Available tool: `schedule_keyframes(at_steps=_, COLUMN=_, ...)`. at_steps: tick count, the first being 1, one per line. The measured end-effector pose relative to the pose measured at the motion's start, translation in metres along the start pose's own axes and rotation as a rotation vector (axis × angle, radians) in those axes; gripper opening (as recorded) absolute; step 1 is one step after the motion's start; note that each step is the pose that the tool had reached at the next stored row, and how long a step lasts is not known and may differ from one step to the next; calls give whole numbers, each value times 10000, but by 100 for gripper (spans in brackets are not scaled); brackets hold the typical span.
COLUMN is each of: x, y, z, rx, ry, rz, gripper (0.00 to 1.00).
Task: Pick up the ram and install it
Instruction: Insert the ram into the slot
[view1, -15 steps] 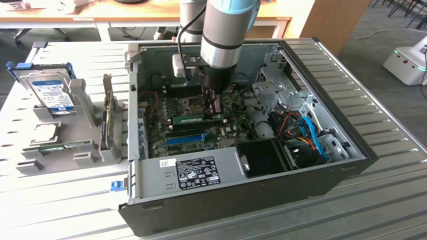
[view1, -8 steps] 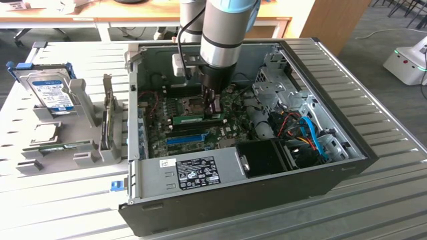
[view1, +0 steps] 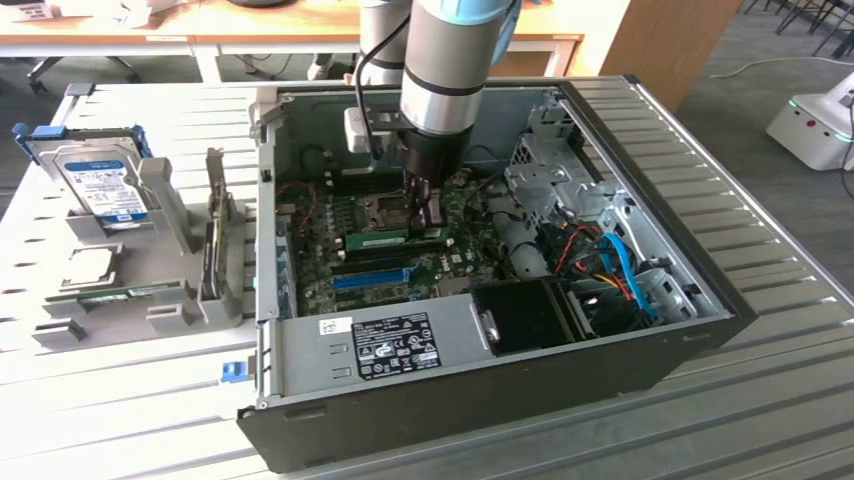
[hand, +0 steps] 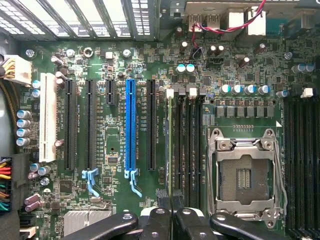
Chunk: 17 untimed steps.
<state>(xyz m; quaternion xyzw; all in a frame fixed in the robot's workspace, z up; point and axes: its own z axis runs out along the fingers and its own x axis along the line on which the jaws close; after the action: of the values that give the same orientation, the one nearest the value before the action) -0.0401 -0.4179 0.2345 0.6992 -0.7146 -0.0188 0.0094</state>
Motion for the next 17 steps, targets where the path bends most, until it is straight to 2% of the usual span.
schedule_keyframes(at_steps=17, x=-27, y=-1, z=40, rx=0, ry=-1, rz=-1, gripper=12)
